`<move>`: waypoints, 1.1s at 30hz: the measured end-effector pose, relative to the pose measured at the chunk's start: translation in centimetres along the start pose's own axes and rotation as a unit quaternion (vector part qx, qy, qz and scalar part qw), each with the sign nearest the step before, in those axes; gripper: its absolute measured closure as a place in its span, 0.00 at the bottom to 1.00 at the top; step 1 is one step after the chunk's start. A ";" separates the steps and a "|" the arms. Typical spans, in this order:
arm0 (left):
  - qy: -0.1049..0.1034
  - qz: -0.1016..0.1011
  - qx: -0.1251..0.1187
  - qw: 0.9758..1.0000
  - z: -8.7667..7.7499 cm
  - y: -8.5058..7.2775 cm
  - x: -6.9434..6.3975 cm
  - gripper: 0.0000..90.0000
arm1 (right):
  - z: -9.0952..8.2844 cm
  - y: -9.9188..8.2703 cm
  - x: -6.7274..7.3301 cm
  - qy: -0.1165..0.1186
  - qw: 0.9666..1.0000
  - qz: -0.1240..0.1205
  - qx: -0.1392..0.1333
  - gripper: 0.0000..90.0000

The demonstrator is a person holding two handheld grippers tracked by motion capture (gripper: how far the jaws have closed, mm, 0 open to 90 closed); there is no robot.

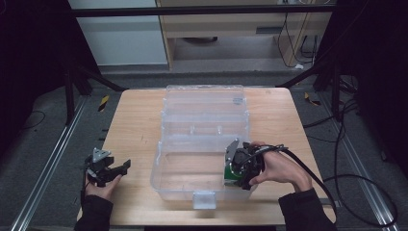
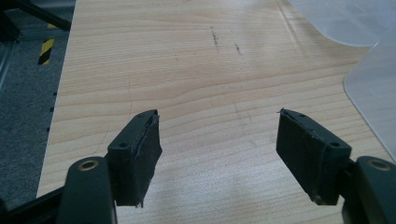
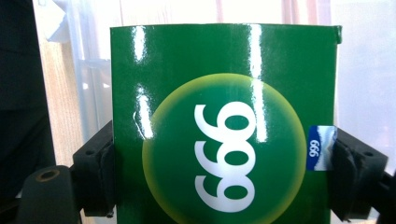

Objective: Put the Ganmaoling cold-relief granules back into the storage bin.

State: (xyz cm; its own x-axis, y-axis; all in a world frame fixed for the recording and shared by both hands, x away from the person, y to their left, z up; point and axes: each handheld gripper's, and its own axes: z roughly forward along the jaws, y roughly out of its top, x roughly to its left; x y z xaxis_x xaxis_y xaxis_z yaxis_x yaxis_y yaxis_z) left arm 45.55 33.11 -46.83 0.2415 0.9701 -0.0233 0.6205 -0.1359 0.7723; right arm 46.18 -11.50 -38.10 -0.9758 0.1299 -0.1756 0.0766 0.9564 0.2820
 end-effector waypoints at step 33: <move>0.000 -0.001 -0.001 1.000 -0.1 0.0 0.0 0.33 | 2.4 0.1 0.0 0.016 0.999 -0.004 0.038 0.16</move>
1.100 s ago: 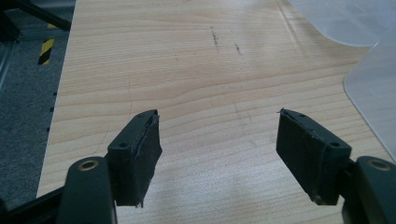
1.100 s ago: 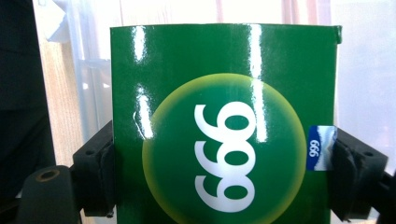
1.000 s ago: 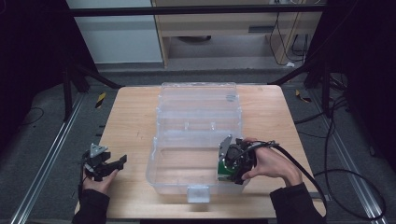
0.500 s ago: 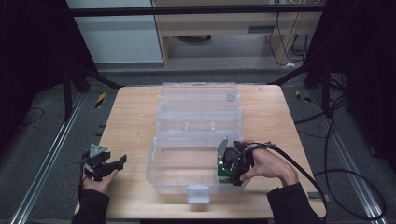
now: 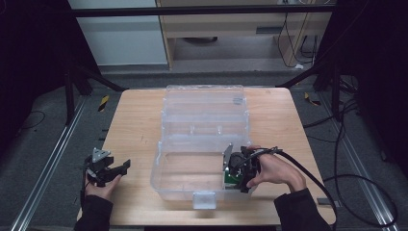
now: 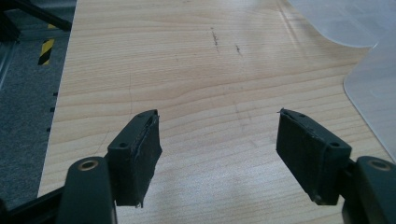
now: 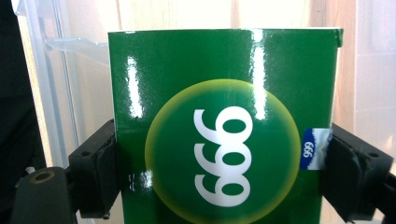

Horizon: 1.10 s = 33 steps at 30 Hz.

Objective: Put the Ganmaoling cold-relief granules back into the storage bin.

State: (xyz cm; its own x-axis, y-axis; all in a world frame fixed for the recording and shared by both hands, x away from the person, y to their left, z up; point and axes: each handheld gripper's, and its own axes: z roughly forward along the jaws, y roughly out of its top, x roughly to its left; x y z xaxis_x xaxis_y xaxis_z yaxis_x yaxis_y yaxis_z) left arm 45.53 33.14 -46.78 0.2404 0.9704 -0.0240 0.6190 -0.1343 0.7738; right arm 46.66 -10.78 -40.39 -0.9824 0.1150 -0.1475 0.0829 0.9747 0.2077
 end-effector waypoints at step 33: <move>0.002 0.000 -0.002 1.000 -0.1 0.0 0.0 0.33 | -6.4 -5.6 1.3 -0.118 0.956 0.188 -0.194 0.04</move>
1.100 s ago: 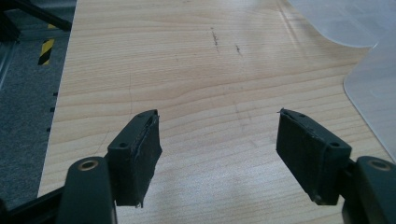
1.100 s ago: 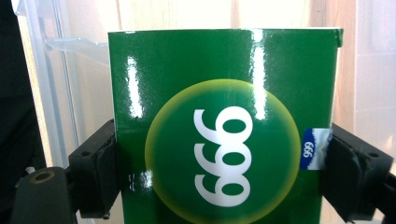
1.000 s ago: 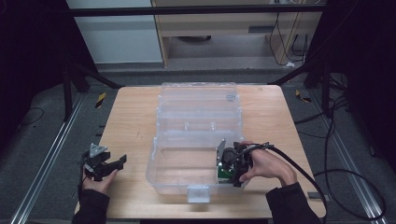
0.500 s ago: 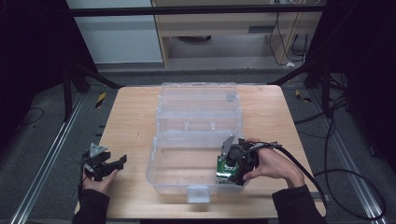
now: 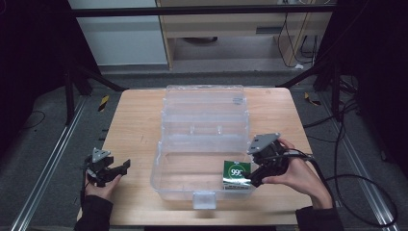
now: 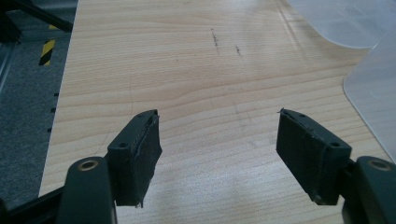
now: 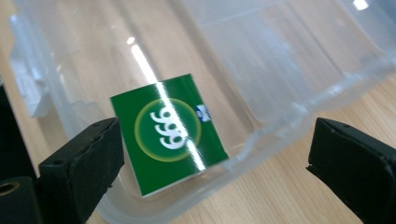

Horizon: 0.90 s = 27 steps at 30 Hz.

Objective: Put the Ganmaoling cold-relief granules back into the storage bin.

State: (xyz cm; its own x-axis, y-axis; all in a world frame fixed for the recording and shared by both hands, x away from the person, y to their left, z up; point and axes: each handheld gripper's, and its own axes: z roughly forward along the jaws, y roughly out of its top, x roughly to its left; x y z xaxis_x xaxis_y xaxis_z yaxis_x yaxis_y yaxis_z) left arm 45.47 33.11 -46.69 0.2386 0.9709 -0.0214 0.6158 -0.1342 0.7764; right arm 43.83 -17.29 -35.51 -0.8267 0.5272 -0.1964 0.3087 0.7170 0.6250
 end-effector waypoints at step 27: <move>-0.004 0.002 0.000 1.000 0.0 0.0 -0.1 0.38 | -0.5 -10.2 -2.7 -0.173 0.942 0.235 -0.166 0.05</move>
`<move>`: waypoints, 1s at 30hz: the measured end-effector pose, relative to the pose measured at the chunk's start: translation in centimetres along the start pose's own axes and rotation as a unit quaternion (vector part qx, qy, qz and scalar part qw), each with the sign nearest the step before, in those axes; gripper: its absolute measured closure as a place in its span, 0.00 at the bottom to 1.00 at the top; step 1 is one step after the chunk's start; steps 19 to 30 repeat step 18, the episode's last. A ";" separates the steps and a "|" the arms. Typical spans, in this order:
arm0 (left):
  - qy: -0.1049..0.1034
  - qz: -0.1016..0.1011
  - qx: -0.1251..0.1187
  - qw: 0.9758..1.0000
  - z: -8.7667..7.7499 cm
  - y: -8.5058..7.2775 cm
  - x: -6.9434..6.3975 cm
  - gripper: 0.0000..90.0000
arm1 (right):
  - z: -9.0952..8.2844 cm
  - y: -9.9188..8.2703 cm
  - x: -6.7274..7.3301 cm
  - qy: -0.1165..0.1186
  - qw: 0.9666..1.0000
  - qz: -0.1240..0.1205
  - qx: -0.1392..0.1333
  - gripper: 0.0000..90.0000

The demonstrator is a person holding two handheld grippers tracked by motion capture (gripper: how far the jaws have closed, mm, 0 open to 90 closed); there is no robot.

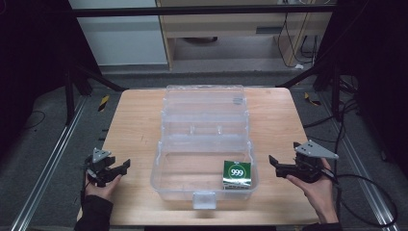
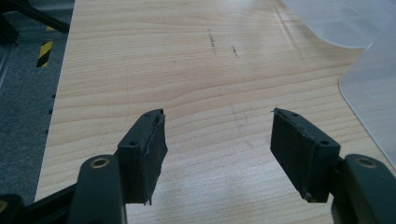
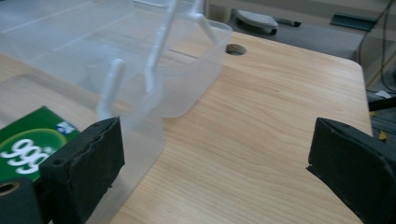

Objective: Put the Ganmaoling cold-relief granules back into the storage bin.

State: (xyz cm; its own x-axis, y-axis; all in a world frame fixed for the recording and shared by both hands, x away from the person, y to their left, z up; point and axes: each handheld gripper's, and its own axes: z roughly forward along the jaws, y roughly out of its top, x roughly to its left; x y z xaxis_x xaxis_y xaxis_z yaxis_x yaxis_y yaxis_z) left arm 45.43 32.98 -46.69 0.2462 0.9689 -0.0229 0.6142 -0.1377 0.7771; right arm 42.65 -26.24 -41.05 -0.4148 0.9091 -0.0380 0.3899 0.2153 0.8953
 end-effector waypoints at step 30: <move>0.003 0.006 0.011 1.000 0.6 -0.2 -0.2 0.30 | 2.2 -5.8 -3.5 -0.071 0.995 0.049 0.055 0.03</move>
